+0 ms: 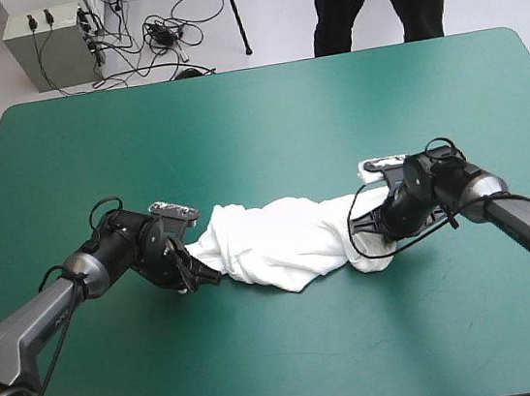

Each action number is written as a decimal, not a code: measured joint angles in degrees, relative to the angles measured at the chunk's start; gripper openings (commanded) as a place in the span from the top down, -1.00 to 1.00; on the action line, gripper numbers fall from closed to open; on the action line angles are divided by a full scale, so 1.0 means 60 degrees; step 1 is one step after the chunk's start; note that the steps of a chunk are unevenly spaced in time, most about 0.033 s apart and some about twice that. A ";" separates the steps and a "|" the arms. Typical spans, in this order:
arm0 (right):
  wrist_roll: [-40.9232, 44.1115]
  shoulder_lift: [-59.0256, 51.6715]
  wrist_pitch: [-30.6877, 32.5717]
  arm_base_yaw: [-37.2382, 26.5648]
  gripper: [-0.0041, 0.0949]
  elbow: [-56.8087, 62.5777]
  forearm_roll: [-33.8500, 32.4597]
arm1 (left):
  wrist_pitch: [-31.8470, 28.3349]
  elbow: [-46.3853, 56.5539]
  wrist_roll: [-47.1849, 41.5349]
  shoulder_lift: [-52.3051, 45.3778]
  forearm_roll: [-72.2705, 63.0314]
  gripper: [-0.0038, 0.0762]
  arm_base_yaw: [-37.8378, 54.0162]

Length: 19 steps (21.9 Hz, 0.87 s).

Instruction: Fold the cloth

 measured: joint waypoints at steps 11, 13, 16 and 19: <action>0.0008 -0.1051 0.2186 0.0008 0.95 -0.6177 -0.0123 | 0.1168 -0.3231 -0.0038 -0.2691 0.0752 0.93 0.0009; 0.0039 -0.1051 0.2765 0.0008 0.95 -0.7727 -0.0543 | 0.1483 -0.4275 0.0035 -0.3202 0.0872 0.93 0.0009; 0.0050 -0.1154 0.3512 0.0008 0.95 -0.9737 -0.1013 | 0.1894 -0.6074 0.0198 -0.3820 0.0916 0.93 0.0009; -0.0020 -0.1421 0.3954 0.0008 0.95 -1.1073 -0.1074 | 0.2415 -0.7593 0.0376 -0.4249 0.0928 0.93 0.0009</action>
